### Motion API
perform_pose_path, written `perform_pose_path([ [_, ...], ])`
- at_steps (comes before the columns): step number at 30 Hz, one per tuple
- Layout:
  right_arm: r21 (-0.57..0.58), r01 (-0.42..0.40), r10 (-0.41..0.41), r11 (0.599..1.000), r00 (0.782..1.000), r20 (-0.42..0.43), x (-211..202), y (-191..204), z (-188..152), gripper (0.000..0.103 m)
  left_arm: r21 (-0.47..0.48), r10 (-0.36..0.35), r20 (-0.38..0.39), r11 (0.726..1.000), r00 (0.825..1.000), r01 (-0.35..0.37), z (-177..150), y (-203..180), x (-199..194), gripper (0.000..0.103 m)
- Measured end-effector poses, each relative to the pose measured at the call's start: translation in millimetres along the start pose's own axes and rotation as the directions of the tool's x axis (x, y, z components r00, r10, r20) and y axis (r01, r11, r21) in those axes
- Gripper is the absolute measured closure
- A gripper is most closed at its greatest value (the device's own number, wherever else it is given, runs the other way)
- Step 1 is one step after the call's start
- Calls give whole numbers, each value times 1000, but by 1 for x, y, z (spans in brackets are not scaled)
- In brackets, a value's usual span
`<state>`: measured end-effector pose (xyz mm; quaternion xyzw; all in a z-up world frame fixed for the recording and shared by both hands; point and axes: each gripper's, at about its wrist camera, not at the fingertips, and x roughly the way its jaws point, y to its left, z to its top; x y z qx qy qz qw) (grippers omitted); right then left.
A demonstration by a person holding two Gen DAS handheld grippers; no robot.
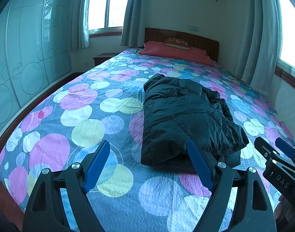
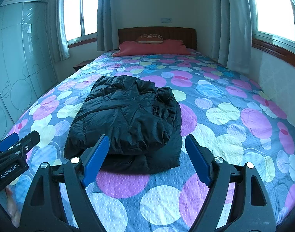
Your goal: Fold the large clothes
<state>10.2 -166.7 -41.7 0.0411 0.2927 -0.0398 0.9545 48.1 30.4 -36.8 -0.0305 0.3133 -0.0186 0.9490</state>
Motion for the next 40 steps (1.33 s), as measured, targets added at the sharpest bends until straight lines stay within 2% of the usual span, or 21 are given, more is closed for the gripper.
perform_pose_path([
  [24, -4, 0, 0, 1000, 1000, -1, 0, 3, -1, 23, 20, 23, 39, 1000, 999, -24, 2, -9, -7, 21],
  [25, -5, 0, 0, 1000, 1000, -2, 1, 5, 0, 23, 12, 26, 39, 1000, 999, -27, 2, -9, -8, 13],
  [27, -7, -1, 1, 1000, 1000, -4, 2, 8, 0, 23, -3, 46, 32, 999, 998, -45, 0, -9, -7, 13],
  [31, -8, -11, 11, 1000, 1000, -14, 6, 5, -2, 23, 16, 27, 38, 999, 999, -28, 0, -11, -2, 13],
  [33, 1, -7, 7, 1000, 1000, -17, 9, -1, -1, 23, 10, 69, 48, 998, 996, -69, 0, -7, 5, 13],
  [35, 17, 7, -7, 1000, 1000, -19, 13, -13, -2, 17, -3, 76, 21, 997, 997, -76, -1, -1, 17, 13],
  [37, 47, 58, -57, 997, 998, -15, 22, -37, -1, 14, -19, 95, -34, 995, 995, -95, -4, 11, 36, 13],
  [39, 71, 117, -116, 991, 993, -27, 35, -61, -2, 12, -43, 127, -86, 990, 988, -131, -7, 27, 57, 13],
  [40, 71, 117, -116, 991, 993, -27, 35, -61, -2, 12, -60, 147, -113, 986, 983, -154, -8, 37, 69, 13],
])
